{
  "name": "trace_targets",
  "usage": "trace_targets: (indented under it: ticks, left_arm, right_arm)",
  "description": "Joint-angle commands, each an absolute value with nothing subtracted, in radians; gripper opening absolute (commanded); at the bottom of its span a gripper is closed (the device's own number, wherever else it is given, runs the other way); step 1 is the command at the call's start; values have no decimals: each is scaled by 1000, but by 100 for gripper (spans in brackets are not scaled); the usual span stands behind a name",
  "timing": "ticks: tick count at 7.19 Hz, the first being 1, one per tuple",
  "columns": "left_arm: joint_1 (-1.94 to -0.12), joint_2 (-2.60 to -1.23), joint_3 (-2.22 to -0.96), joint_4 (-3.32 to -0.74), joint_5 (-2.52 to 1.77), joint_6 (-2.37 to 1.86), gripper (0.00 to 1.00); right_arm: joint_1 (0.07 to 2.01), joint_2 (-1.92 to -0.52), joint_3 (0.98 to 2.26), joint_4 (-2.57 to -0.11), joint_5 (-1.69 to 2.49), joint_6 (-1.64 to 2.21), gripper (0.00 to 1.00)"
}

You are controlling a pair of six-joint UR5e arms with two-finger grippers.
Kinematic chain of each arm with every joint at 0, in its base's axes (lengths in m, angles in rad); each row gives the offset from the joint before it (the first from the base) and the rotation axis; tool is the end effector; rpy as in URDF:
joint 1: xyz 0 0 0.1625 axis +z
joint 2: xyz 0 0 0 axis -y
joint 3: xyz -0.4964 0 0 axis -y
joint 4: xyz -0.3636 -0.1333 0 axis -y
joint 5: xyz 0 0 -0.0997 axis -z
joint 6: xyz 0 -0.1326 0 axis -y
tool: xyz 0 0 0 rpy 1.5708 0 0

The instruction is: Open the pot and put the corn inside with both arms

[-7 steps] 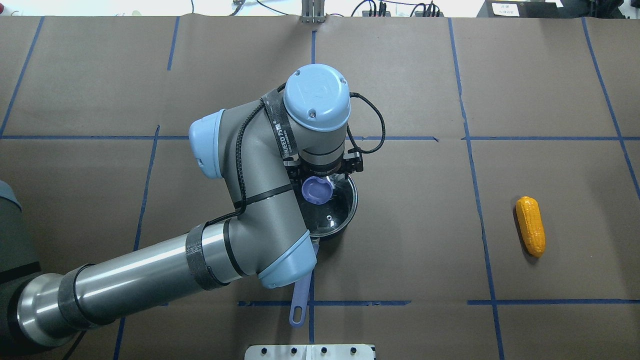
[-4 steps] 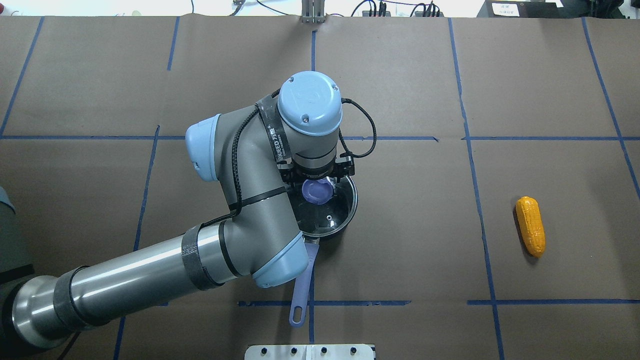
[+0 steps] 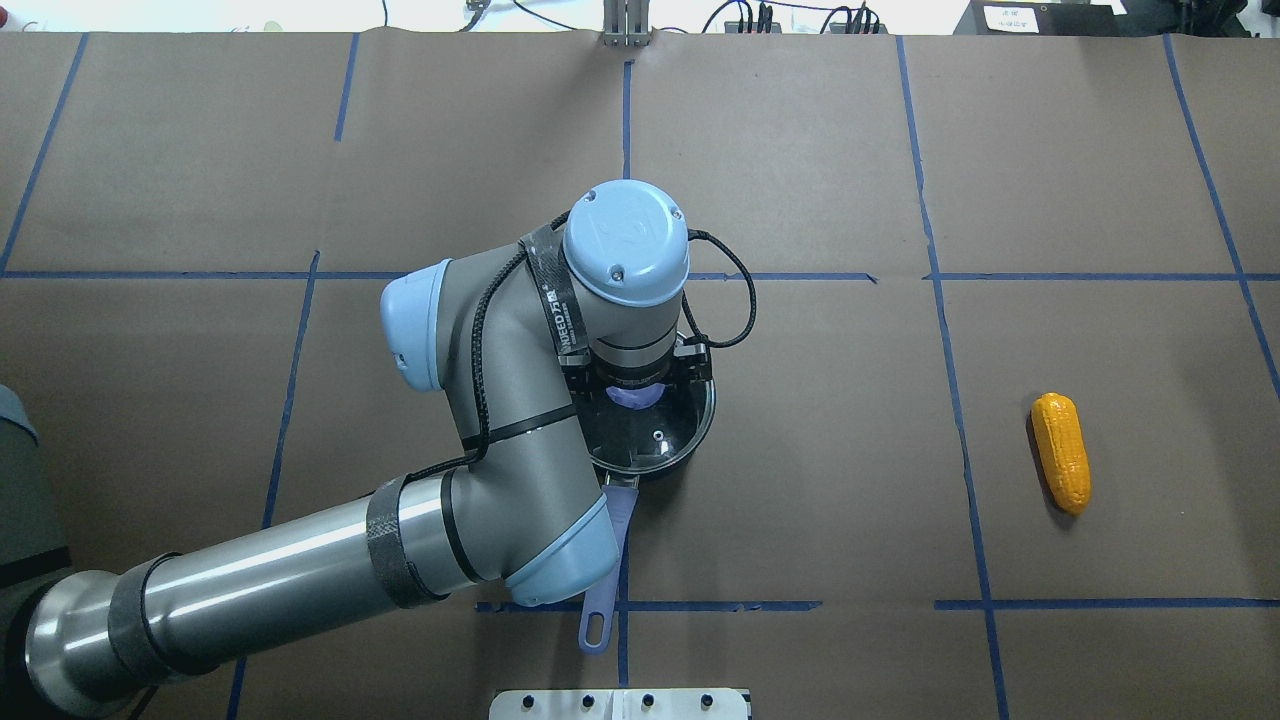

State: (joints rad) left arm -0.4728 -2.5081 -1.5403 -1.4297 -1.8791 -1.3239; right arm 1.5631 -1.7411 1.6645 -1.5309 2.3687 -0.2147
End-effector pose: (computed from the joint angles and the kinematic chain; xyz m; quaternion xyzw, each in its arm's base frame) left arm 0.6553 -0.4397 0.1920 -0.0033 0.3957 -0.0463 0.9172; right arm 0.0355 -0.3749 0.7757 0.0233 -0.3881 -0.0952 0.9164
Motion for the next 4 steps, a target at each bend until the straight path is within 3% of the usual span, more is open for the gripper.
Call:
trace_targets:
  ticks: [1,2,4]
  left_arm:
    - [-469,-2508,-1548,-1428,-1879,-1327,39]
    - [-469,-2510,-1552,-1428,-1879,-1325,29]
    - [-471,-2508,-1592,-1416,-1878,-1325,25]
  right_arm:
    - [1562,-1741,1664,-1531,2368,-215,100]
    - [1562,-1741,1664,-1531,2368,-215,100]
    - [1563,-1741,1664,-1531,2368,-215,100]
